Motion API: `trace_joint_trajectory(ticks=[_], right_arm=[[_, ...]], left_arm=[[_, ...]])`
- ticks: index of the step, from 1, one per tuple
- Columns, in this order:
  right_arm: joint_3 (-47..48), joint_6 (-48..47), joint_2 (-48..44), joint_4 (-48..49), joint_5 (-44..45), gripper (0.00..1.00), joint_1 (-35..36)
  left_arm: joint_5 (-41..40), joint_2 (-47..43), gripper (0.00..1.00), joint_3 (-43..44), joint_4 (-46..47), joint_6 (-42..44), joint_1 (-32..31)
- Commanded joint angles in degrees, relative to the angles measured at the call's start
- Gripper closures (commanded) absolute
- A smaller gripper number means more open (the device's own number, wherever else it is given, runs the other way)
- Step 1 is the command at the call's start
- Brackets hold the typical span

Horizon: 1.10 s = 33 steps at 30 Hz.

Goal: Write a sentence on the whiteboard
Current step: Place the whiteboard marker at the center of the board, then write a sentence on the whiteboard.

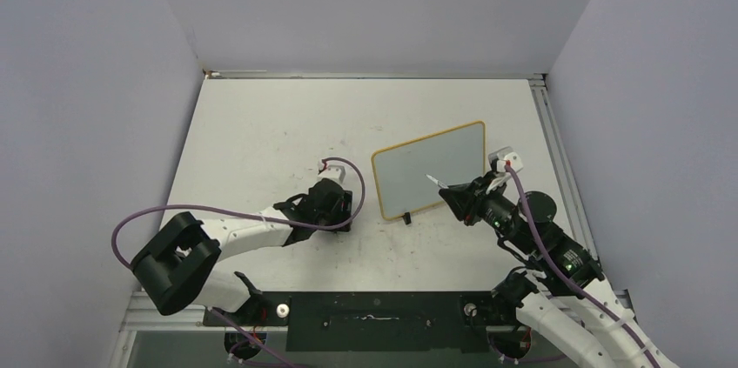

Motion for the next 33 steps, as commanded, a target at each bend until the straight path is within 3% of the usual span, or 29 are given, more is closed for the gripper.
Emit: trace_joint_trajectory(ticks=[1,5,9,13,17,25,33], right_arm=[[-1.4,-1.7,-0.5,4.7,1.4,0.95,-0.2],[-2.8,-2.0,-0.1,7.6,2.0,0.95,-0.1],[-3.2,-2.4,2.1,11.3,2.5,0.95,-0.1],[-4.2,-2.6,5.2,16.4,3.0,0.95,0.3],[-4.8,-2.2,8.6,22.4,4.3,0.95,2.3],[-3.5,-3.9,16.6,27.9,19.3,0.95,15.2],[-3.8,-3.9,22.1,31.2,24.0,0.95,18.6]], left_arm=[[0.9,-2.9,0.38,0.8,0.9,-0.1,1.0],[3.8,-9.3,0.29,4.2,-4.1,2.8,2.5],[17.1,-13.2,0.27,10.9,-8.2,7.4,9.1],[32.3,-9.4,0.27,21.8,-11.2,14.6,15.1],[42.1,-2.0,0.28,29.0,-10.3,20.5,16.3],[52.5,5.7,0.35,29.6,-0.6,20.1,16.4],[54.6,7.5,0.48,27.1,1.1,21.3,16.1]])
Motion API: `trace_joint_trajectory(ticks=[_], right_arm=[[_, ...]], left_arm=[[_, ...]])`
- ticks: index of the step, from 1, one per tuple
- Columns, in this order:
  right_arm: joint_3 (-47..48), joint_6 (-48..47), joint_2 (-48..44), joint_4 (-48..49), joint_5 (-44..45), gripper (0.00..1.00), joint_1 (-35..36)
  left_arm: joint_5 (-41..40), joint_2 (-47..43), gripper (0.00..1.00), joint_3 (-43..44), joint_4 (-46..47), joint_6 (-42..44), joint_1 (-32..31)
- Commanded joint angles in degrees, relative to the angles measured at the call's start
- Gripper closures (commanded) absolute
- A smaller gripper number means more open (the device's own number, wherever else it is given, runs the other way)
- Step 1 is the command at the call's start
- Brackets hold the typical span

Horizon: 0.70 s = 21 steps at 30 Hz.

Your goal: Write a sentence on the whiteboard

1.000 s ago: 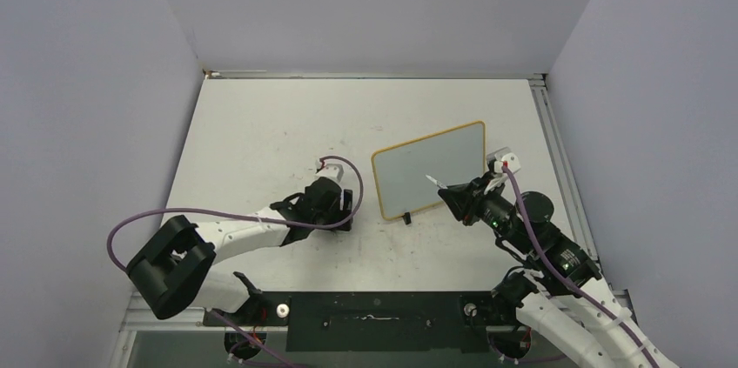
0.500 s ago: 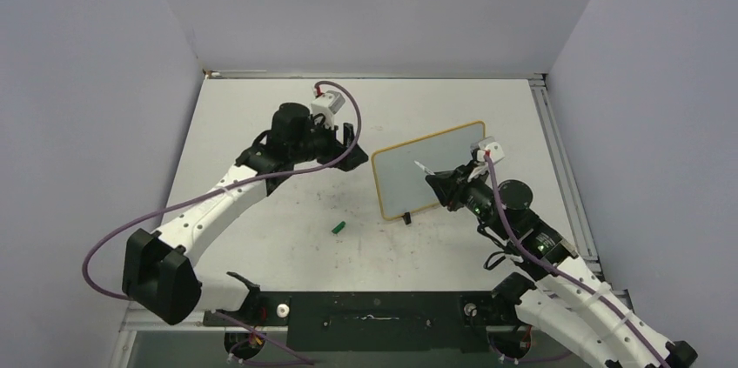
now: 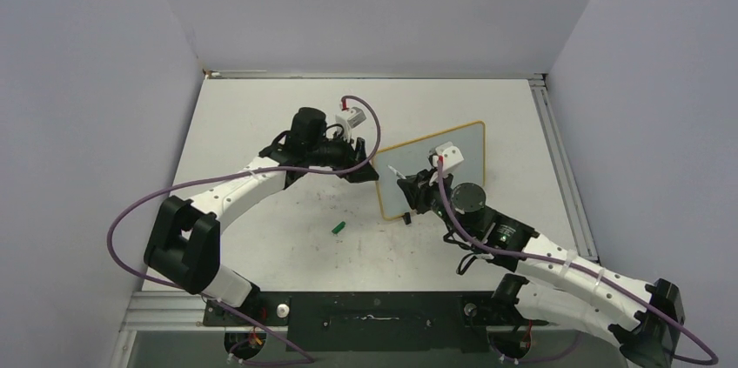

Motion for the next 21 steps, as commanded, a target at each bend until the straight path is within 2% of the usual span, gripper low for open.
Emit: trace_joint_trajectory(ticks=[1,7,14,21], right_arm=[[0.9,-0.9,2.2,6.1,5.3,0.95,1.0],[0.8,-1.6,4.8,8.4,6.7,0.95,1.9],[1.9,-2.5,8.0,9.1,8.4,0.95,3.2],[2.0,-3.0,9.6,10.0,9.8,0.95,3.9]], left_arm=[[4.1,1.3,0.50,0.4,4.5,1.4,-0.3],[4.1,2.8,0.63,0.6,6.5,0.1,-1.0],[4.2,3.9,0.72,0.5,8.4,0.1,-1.6],[3.7,4.8,0.84,0.5,6.6,2.9,-1.8]])
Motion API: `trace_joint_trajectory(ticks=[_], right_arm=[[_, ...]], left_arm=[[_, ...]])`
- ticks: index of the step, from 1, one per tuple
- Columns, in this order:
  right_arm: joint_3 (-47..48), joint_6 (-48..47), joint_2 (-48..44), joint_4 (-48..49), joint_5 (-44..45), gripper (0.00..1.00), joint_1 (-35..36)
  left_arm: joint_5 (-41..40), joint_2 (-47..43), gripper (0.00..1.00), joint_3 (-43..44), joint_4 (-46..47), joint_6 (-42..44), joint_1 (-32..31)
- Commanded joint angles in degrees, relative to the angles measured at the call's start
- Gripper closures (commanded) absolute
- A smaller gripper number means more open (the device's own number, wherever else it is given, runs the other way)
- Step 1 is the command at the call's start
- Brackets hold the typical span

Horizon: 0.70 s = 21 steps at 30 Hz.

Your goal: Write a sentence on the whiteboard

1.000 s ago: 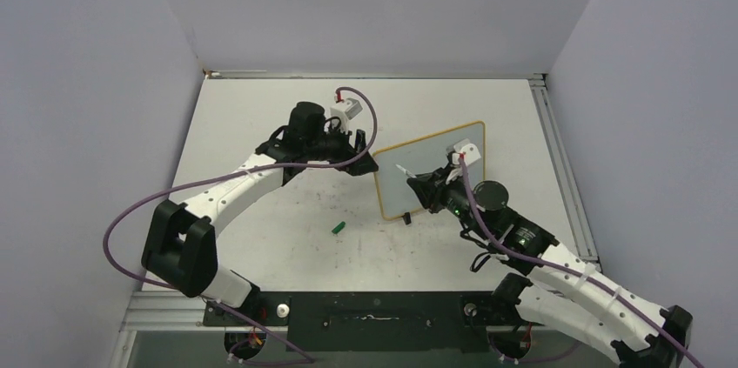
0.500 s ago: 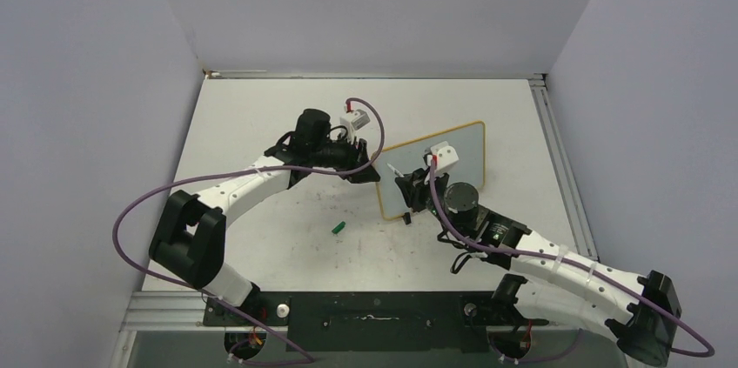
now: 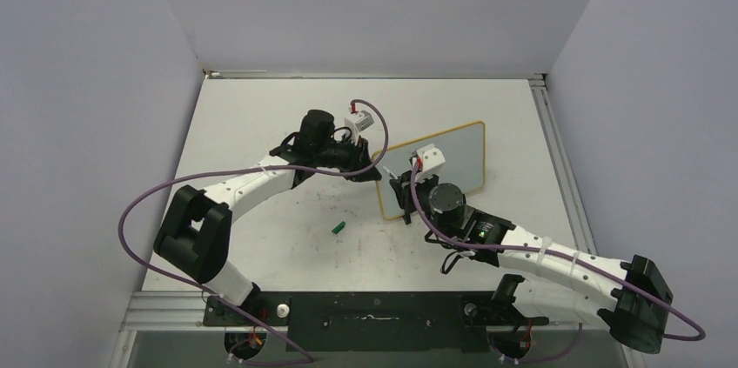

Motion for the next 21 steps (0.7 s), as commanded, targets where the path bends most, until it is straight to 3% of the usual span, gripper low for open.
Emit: trace_joint_trajectory(ticks=[1,9,21], right_arm=[[2.0,-0.9,0.4,4.1,2.3,0.95,0.7],[1.9,-1.2,0.6,4.4,3.0,0.95,1.1],[1.8,-1.7,1.4,5.3,4.2,0.95,1.8]], left_arm=[[1.1,0.8,0.86,0.7,0.9,2.9,-0.3],[2.0,0.6,1.00,0.0,0.5,5.5,-0.3],[2.8,0.6,1.00,-0.4,0.3,6.8,-0.6]])
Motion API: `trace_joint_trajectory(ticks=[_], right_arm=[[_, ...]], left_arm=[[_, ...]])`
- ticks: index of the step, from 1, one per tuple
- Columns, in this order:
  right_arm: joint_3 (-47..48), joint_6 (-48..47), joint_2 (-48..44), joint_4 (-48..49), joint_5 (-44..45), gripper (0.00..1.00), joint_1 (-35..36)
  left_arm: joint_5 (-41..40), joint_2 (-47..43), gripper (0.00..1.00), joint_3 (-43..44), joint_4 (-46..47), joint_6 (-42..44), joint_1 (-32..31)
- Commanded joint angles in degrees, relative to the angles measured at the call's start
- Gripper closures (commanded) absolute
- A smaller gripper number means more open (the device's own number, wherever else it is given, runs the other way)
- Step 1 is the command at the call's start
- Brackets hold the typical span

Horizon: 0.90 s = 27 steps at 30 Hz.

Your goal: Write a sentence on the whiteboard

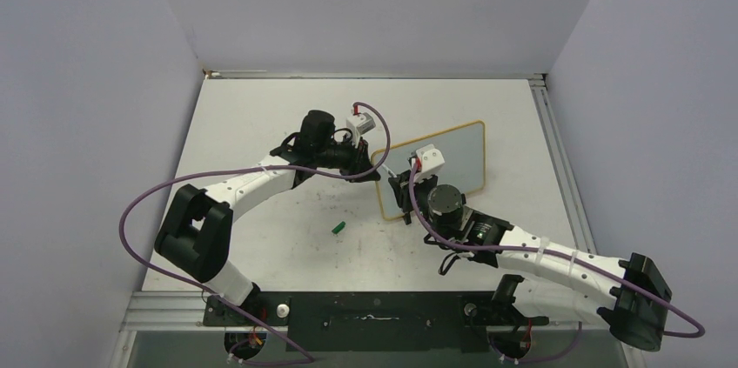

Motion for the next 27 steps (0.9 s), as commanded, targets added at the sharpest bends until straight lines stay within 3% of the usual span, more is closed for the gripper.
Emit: trace_joint_trajectory(ticks=[1,27], right_arm=[[1.8,-0.7,0.8,3.3,2.3,0.95,0.5],[2.5,-1.9,5.1,4.9,4.4,0.95,1.0]], left_arm=[[2.0,-0.1,1.00,-0.3,0.3,1.2,-0.6],[2.3,-0.2,1.00,-0.4,0.1,1.8,-0.7]])
